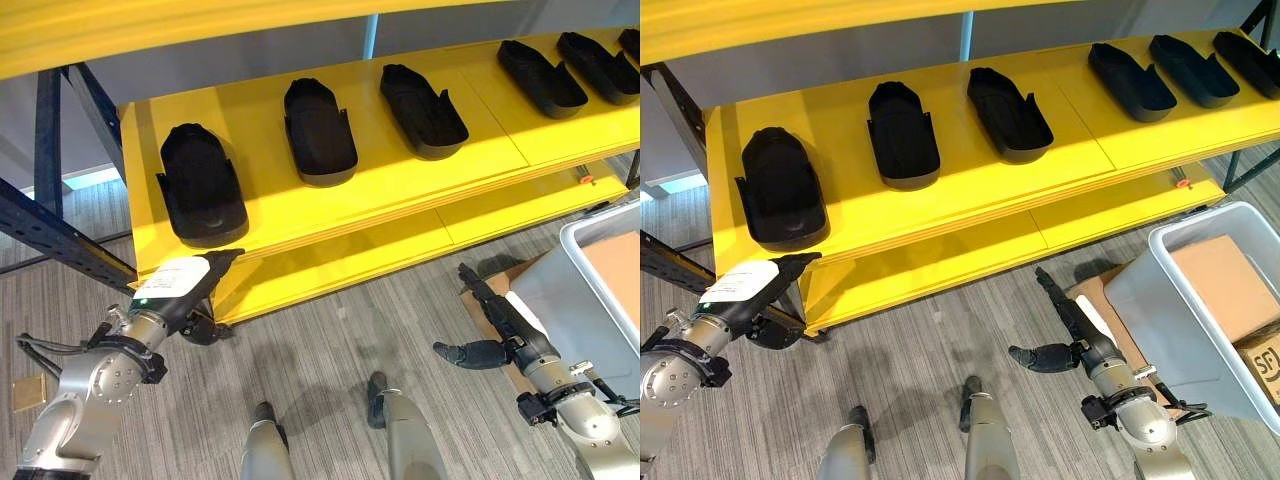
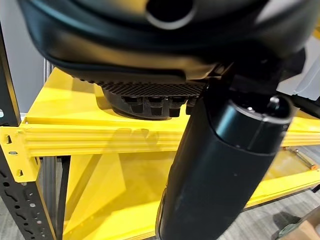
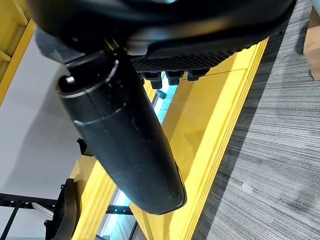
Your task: Move parts from the plastic box to the shelf.
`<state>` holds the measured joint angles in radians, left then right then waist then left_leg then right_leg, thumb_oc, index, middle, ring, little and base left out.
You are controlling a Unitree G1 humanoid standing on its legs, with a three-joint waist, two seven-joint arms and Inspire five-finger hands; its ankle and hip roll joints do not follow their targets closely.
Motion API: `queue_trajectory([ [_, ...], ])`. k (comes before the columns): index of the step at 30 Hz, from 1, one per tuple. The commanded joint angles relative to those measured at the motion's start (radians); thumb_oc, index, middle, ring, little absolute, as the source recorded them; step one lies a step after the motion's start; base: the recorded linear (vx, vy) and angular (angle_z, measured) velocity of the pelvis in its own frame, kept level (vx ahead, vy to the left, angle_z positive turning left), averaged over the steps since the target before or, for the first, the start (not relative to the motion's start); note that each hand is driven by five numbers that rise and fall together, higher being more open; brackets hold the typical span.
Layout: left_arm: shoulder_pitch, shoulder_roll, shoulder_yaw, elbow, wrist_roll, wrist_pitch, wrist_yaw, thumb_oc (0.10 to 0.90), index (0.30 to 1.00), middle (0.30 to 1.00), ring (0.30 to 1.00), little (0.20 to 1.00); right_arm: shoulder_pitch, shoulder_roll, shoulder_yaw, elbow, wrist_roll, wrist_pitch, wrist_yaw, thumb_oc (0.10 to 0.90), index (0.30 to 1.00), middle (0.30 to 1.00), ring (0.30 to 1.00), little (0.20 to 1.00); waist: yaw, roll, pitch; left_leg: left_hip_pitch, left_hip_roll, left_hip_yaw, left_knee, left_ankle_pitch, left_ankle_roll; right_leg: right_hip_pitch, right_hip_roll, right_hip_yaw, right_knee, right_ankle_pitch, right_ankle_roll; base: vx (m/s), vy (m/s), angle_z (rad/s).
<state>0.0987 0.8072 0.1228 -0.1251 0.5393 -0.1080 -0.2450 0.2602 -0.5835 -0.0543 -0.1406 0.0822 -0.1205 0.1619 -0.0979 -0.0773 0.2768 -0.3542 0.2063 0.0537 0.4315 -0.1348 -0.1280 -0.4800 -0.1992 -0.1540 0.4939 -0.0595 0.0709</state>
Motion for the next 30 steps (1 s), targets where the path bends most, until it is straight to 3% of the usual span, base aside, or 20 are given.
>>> queue_trajectory([
  [1,-0.101,0.009,0.013,-0.039,0.028,-0.015,0.092,0.9,1.0,1.0,1.0,1.0,-0.08,-0.011,-0.048,-0.05,0.044,-0.073,-0.025,0.9,1.0,1.0,1.0,1.0,-0.024,-0.004,-0.047,-0.019,-0.015,-0.01,0.009,-0.011,0.052,0.062,0.02,0.067,-0.095,0.061,0.043,0.0,0.0,0.0],
  [30,-0.27,0.026,-0.112,0.22,0.093,0.009,0.136,0.9,1.0,1.0,1.0,1.0,-0.053,-0.022,-0.037,-0.043,0.051,-0.085,-0.014,0.9,1.0,1.0,1.0,1.0,-0.043,0.0,-0.054,-0.015,-0.005,-0.002,0.022,-0.021,0.045,0.057,0.025,0.073,-0.08,0.049,0.045,0.0,0.0,-0.01],
])
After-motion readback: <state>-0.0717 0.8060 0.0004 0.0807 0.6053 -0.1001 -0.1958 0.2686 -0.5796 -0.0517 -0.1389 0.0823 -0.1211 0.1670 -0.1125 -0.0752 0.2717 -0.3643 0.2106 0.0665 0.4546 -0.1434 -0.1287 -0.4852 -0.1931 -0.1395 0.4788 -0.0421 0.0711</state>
